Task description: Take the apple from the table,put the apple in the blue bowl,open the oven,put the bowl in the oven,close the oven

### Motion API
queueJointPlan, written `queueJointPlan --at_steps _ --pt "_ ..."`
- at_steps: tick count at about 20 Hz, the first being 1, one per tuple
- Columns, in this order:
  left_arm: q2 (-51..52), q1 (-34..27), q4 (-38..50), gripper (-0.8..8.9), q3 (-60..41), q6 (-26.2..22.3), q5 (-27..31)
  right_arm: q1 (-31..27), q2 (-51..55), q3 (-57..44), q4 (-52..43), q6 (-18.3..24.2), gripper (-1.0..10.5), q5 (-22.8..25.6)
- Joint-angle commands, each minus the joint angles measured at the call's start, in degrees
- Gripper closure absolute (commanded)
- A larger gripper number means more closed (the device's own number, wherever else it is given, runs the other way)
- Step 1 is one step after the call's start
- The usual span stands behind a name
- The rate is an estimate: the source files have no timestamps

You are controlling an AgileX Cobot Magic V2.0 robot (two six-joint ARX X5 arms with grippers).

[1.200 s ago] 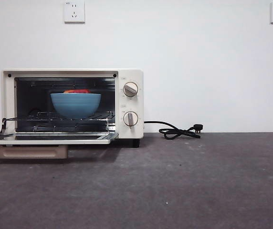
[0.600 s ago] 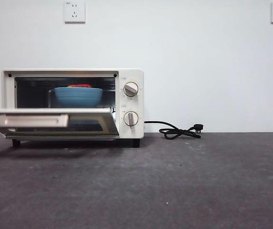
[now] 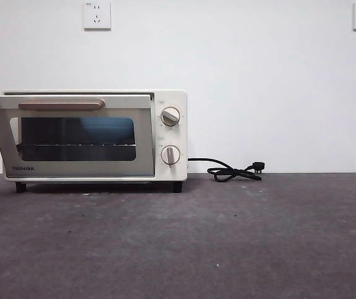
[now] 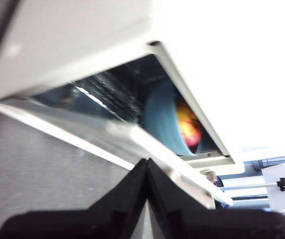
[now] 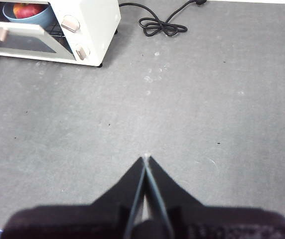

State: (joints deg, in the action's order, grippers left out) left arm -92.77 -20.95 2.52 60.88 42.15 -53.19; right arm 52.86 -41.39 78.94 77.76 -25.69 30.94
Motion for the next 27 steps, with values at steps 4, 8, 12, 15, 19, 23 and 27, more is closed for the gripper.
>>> queueJointPlan --at_steps 4,8,12,15,19,23,27 --pt "-0.1 2.8 1.8 8.21 1.7 1.6 -1.6 0.1 0.0 -0.5 1.6 0.3 9.6 0.8" --pt "1.7 4.9 0.7 8.21 2.1 0.4 -5.8 0.1 0.0 -0.5 1.6 0.3 9.6 3.5" --pt "10.4 7.4 -15.2 8.21 2.1 -15.3 -3.4 0.0 0.0 -0.5 1.6 -0.3 9.4 5.9" --pt "20.9 10.6 -34.1 8.19 2.1 -33.4 8.3 0.0 0.0 -0.5 1.6 -0.3 9.4 6.2" --pt "34.2 13.5 -47.8 8.18 2.1 -43.5 20.1 0.0 0.0 -0.5 1.6 -0.2 9.4 6.2" --pt "45.5 13.6 -50.2 8.18 2.1 -43.6 20.2 0.0 0.0 -0.5 1.6 -0.2 9.4 6.2" --pt "53.4 13.6 -55.0 8.17 2.2 -43.6 20.1 0.0 0.0 -0.5 1.6 -0.2 9.4 6.2"
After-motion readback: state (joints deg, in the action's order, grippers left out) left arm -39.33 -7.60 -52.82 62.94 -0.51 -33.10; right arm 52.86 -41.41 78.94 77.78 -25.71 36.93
